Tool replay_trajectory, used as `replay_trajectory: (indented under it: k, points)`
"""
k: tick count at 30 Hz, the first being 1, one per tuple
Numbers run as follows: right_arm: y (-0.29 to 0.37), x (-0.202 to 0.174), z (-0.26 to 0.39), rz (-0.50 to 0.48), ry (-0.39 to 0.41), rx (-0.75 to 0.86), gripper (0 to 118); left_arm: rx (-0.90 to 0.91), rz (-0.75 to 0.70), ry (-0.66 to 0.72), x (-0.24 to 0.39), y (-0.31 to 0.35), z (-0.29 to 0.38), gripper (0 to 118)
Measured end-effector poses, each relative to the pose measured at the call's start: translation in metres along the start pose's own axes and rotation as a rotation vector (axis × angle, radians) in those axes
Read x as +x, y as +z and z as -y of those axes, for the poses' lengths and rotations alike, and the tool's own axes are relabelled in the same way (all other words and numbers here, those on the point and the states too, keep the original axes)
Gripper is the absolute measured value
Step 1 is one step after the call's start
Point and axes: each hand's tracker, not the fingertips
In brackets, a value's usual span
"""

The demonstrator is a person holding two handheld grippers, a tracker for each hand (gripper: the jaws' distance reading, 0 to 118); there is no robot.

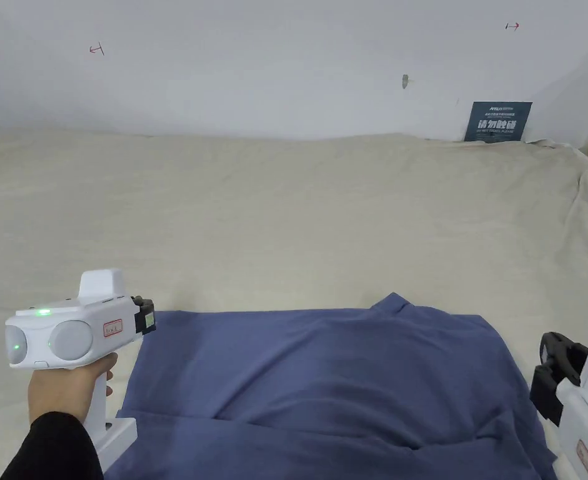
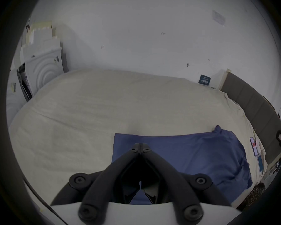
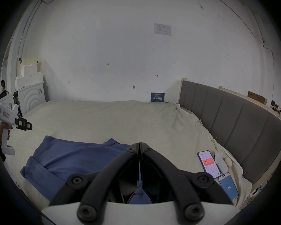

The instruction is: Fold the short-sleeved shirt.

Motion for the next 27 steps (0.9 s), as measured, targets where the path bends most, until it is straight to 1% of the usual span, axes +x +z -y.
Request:
replay_trajectory:
  k: [1, 2, 3, 4, 5, 6, 7, 8, 10, 13, 15, 16, 17, 18, 19, 20, 21, 22, 23, 24, 25, 27]
  points:
    - [-0.006, -0.001, 0.0, 0.002, 0.003, -0.009, 0, -0.022, 0.007, 0.007, -0.004, -0.012, -0.005, 4]
    - [-0.012, -0.002, 0.001, 0.004, 0.007, -0.019, 0, -0.05, 0.019, 0.015, -0.008, -0.026, -0.01, 12]
    - [-0.018, -0.002, 0.002, 0.006, 0.007, -0.026, 0, -0.078, 0.013, 0.024, -0.012, -0.041, -0.014, 23]
    - [-0.023, -0.002, 0.003, 0.009, 0.009, -0.032, 0, -0.084, 0.013, 0.032, -0.016, -0.052, -0.017, 40]
    - [-0.03, -0.003, 0.004, 0.012, 0.01, -0.042, 0, -0.113, 0.007, 0.052, -0.019, -0.065, -0.02, 66]
    - [-0.035, -0.003, 0.005, 0.015, 0.01, -0.05, 0, -0.14, -0.012, 0.064, -0.022, -0.078, -0.022, 78]
    - [-0.039, -0.003, 0.006, 0.018, 0.01, -0.055, 0, -0.166, -0.025, 0.063, -0.024, -0.091, -0.024, 84]
    - [-0.044, -0.002, 0.008, 0.021, 0.009, -0.062, 0, -0.192, -0.041, 0.059, -0.026, -0.102, -0.024, 84]
    - [-0.053, -0.003, 0.01, 0.027, 0.013, -0.079, 0, -0.188, -0.054, 0.05, -0.029, -0.123, -0.024, 84]
    - [-0.063, -0.002, 0.014, 0.04, 0.021, -0.1, 0, -0.237, -0.077, 0.049, -0.031, -0.149, -0.022, 84]
    - [-0.068, -0.002, 0.017, 0.047, 0.019, -0.111, 0, -0.274, -0.093, 0.041, -0.031, -0.164, -0.019, 81]
    - [-0.07, -0.001, 0.018, 0.048, 0.019, -0.118, 0, -0.283, -0.097, 0.044, -0.03, -0.169, -0.016, 76]
    - [-0.072, 0.0, 0.019, 0.049, 0.018, -0.124, 0, -0.309, -0.092, 0.037, -0.028, -0.17, -0.012, 59]
    - [-0.074, 0.0, 0.02, 0.049, 0.016, -0.129, 0, -0.315, -0.095, 0.021, -0.025, -0.172, -0.008, 55]
    - [-0.076, 0.001, 0.021, 0.048, 0.013, -0.134, 0, -0.291, -0.114, -0.019, -0.022, -0.168, -0.006, 54]
    - [-0.079, 0.002, 0.021, 0.044, 0.009, -0.142, 0, -0.284, -0.111, -0.029, -0.02, -0.167, -0.008, 48]
    - [-0.082, 0.003, 0.022, 0.041, 0.004, -0.149, 0, -0.283, -0.105, -0.02, -0.016, -0.162, -0.007, 37]
    - [-0.084, 0.003, 0.022, 0.037, -0.005, -0.153, 0, -0.279, -0.108, -0.036, -0.014, -0.16, -0.007, 22]
    - [-0.087, 0.005, 0.021, 0.029, -0.016, -0.159, 0, -0.267, -0.077, -0.043, -0.014, -0.158, -0.008, 2]
    - [-0.093, 0.007, 0.02, 0.022, -0.025, -0.166, 0, -0.261, -0.062, -0.048, -0.014, -0.157, -0.01, 2]
    - [-0.099, 0.009, 0.019, 0.015, -0.028, -0.174, 0, -0.265, -0.039, -0.023, -0.012, -0.155, -0.009, 1]
    - [-0.118, 0.016, 0.014, -0.012, -0.066, -0.221, 0, -0.207, -0.052, -0.03, -0.011, -0.142, -0.008, 0]
